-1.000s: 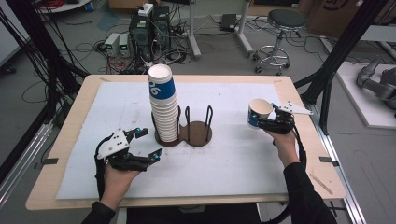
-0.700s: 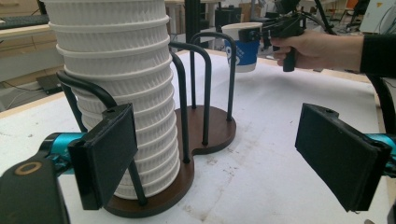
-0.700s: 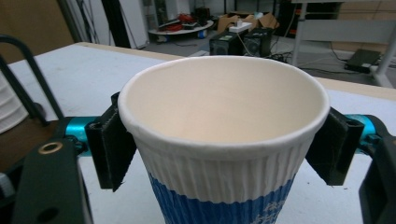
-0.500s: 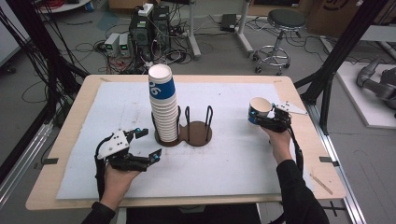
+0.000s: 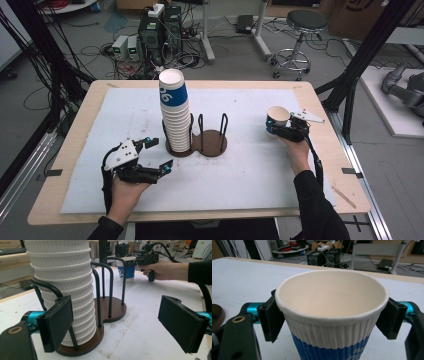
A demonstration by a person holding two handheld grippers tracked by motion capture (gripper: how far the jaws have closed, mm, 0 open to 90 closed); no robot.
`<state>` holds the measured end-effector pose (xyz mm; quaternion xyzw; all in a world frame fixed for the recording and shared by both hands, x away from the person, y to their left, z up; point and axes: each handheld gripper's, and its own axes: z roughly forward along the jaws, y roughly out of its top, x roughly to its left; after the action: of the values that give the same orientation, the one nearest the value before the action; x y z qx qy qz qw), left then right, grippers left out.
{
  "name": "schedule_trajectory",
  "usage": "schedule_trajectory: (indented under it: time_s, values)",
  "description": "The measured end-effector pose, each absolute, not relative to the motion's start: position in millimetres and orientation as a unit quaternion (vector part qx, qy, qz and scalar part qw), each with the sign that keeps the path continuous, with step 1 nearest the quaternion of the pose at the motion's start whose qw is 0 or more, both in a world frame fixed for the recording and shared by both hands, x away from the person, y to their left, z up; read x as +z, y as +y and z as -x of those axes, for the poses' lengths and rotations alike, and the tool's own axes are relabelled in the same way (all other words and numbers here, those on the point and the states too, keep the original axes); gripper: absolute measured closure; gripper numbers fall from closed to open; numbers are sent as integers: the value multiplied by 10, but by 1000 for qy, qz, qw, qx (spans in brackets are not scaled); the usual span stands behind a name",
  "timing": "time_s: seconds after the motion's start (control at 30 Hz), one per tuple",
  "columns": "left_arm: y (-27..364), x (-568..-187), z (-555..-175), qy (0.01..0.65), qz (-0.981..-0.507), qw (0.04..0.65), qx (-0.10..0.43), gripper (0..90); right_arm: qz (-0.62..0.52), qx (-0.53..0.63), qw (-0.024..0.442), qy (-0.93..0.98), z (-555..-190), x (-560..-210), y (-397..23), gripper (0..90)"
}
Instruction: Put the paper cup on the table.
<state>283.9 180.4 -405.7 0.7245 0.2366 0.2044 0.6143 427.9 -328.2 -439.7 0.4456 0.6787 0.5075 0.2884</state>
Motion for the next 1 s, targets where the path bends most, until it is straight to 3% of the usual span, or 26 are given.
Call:
schedule_trajectory:
  time_s: [1.0]
  values:
    - [1773, -4047, -2841, 232, -726, 613, 207, 128, -468, 455, 278, 705, -4176, -4351, -3256, 179]
